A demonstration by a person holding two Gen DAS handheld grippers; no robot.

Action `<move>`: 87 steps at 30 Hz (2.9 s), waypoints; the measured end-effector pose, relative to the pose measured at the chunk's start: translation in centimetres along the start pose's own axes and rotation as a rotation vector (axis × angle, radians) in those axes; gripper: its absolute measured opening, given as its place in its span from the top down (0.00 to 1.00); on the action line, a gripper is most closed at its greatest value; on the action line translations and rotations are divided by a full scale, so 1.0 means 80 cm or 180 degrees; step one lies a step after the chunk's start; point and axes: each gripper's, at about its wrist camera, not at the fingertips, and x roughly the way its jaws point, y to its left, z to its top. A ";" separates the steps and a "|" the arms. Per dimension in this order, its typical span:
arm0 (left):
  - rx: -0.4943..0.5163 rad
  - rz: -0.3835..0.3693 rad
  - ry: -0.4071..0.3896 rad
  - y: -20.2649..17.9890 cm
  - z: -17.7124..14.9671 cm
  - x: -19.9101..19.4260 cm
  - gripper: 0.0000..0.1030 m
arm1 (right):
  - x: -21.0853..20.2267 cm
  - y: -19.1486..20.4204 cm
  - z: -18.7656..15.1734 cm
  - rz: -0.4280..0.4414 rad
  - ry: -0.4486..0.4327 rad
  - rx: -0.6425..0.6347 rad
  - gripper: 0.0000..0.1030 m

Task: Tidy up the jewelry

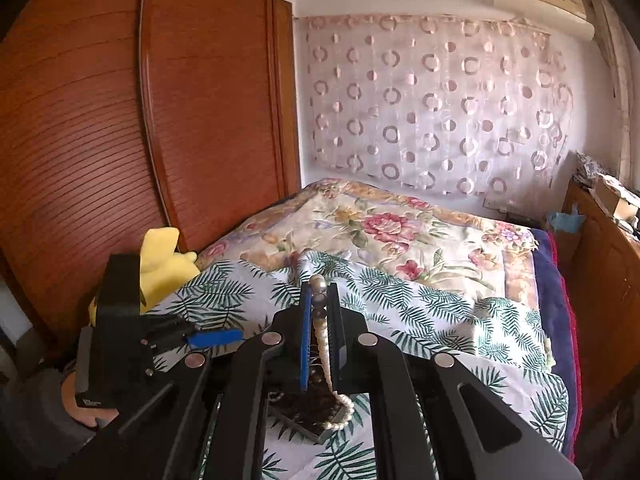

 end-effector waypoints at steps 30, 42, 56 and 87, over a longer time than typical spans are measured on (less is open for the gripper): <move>-0.0142 0.0460 -0.0334 0.016 -0.023 -0.092 0.08 | 0.034 0.013 -0.074 -0.0185 0.0303 0.0188 0.36; -0.0139 0.0651 -0.0476 -0.013 -0.050 -0.144 0.08 | -0.065 0.031 -0.151 -0.0685 -0.0176 0.0635 0.02; -0.0089 0.0652 -0.0489 -0.031 -0.062 -0.152 0.08 | -0.093 0.029 -0.174 -0.0923 -0.0316 0.0728 0.02; -0.0058 0.0678 -0.0592 -0.042 -0.061 -0.167 0.08 | -0.096 0.029 -0.176 -0.0989 -0.0335 0.0714 0.02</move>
